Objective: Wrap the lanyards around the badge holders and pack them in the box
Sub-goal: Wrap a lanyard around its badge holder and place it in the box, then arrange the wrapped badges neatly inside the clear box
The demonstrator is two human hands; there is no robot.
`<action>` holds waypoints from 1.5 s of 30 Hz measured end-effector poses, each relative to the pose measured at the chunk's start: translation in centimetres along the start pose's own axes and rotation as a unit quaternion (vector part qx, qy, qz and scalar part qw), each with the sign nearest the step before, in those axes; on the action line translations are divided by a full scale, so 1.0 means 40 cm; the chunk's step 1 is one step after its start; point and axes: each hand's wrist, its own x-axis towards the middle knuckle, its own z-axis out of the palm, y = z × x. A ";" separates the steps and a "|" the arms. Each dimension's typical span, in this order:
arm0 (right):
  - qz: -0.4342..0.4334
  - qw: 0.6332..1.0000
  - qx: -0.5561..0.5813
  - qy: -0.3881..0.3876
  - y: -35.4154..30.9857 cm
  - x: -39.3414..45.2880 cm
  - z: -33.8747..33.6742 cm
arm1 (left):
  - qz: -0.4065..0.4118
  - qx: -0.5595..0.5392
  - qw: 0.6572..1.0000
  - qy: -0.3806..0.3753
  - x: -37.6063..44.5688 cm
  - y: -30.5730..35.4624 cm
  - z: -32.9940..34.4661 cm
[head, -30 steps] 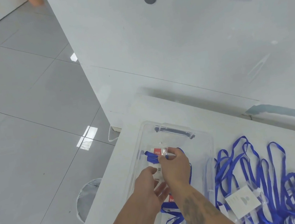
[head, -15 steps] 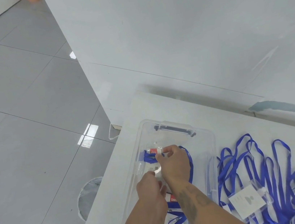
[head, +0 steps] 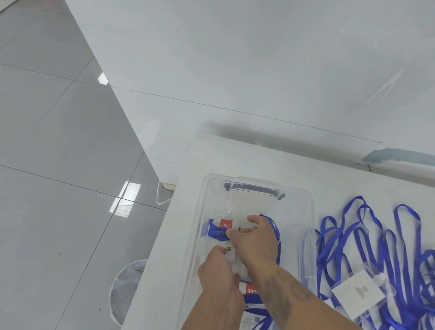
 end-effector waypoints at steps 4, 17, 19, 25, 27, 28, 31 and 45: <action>0.010 0.999 0.039 0.007 -0.009 -0.024 -0.010 | 0.030 -0.006 1.000 0.002 -0.009 -0.003 -0.001; -0.213 0.961 0.176 -0.004 -0.171 -0.180 -0.201 | 0.324 0.100 0.940 -0.032 -0.137 0.007 0.022; -0.264 0.954 0.140 0.013 -0.177 -0.197 -0.246 | 0.382 0.109 0.917 -0.034 -0.160 0.013 0.027; -0.382 0.919 -0.026 0.094 -0.098 -0.201 -0.419 | 0.567 0.210 0.796 -0.020 -0.213 -0.020 0.050; -0.390 0.912 -0.053 0.120 -0.058 -0.191 -0.487 | 0.605 0.240 0.758 -0.029 -0.230 -0.048 0.058; -0.389 0.910 -0.066 0.131 -0.034 -0.186 -0.522 | 0.623 0.256 0.738 -0.036 -0.239 -0.069 0.066; -0.379 0.904 -0.108 0.163 0.037 -0.166 -0.620 | 0.652 0.311 0.689 -0.053 -0.259 -0.140 0.096; -0.253 0.929 -0.228 0.145 0.321 -0.049 -0.786 | 0.547 0.638 0.537 -0.067 -0.125 -0.436 0.270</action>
